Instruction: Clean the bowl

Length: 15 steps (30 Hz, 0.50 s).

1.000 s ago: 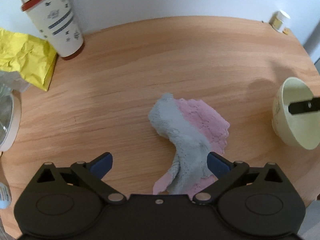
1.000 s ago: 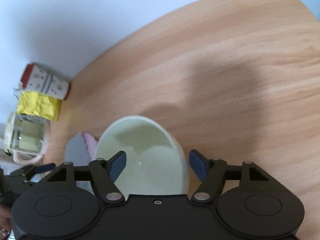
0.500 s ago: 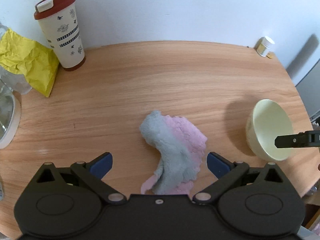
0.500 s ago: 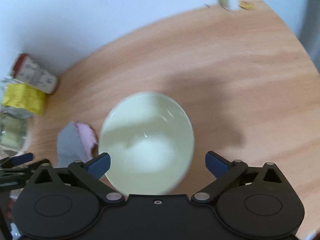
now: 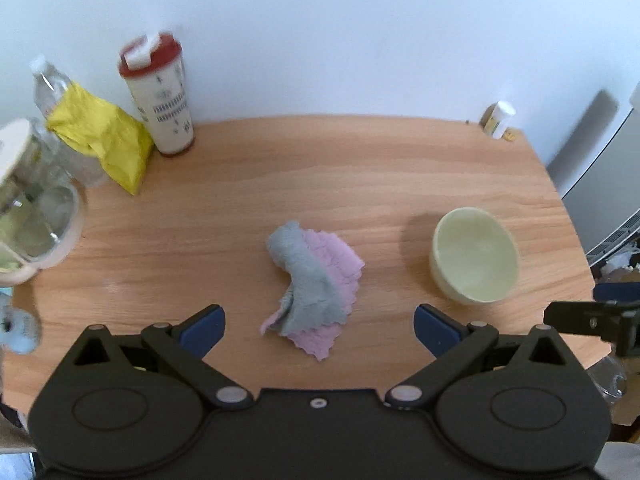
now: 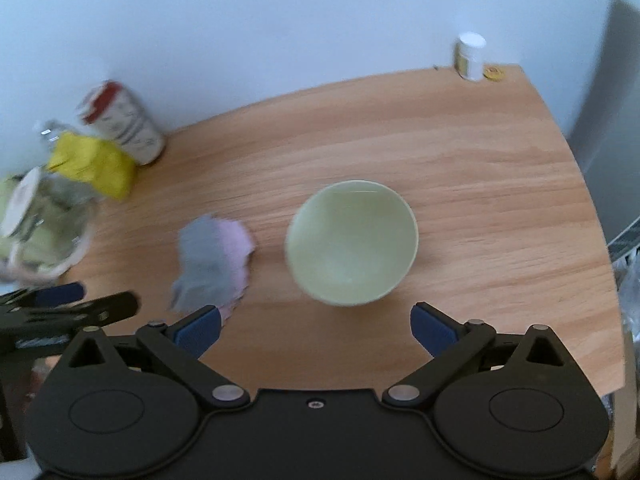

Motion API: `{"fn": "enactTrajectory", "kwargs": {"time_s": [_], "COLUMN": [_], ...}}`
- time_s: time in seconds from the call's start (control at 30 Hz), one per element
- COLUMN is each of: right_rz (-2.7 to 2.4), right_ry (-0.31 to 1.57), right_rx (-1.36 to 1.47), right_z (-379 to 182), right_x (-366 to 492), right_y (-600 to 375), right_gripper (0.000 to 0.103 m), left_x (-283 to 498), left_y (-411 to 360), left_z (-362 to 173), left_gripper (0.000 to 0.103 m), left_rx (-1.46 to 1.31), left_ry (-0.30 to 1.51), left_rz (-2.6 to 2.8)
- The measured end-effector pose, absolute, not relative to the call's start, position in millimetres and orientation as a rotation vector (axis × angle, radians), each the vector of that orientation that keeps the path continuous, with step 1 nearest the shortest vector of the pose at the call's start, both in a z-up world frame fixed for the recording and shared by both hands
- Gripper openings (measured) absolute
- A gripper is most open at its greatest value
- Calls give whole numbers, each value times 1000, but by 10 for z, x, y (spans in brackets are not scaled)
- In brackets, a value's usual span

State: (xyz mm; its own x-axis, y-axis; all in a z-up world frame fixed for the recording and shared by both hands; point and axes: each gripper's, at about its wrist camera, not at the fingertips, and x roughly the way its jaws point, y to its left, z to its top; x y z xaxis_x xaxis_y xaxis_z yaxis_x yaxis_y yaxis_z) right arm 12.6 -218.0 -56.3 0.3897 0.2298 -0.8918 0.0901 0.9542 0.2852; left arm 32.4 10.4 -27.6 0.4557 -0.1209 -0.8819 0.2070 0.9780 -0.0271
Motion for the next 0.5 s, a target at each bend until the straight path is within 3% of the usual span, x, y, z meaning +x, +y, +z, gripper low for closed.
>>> {"fn": "enactTrajectory", "kwargs": {"time_s": [0.2, 0.5], "right_rz": [94, 94], "right_ry": [1134, 1147], "right_rx": [193, 228], "right_z": [-259, -279], "right_x": [-197, -445], "right_y": [-2212, -2338], "right_gripper": [103, 103], "left_x": [9, -252], "left_y": [-115, -193], "left_z": [12, 113], "left_gripper": [102, 102], "left_rx": [110, 113], "left_ry": [1029, 999], "left_rz": [-131, -32]}}
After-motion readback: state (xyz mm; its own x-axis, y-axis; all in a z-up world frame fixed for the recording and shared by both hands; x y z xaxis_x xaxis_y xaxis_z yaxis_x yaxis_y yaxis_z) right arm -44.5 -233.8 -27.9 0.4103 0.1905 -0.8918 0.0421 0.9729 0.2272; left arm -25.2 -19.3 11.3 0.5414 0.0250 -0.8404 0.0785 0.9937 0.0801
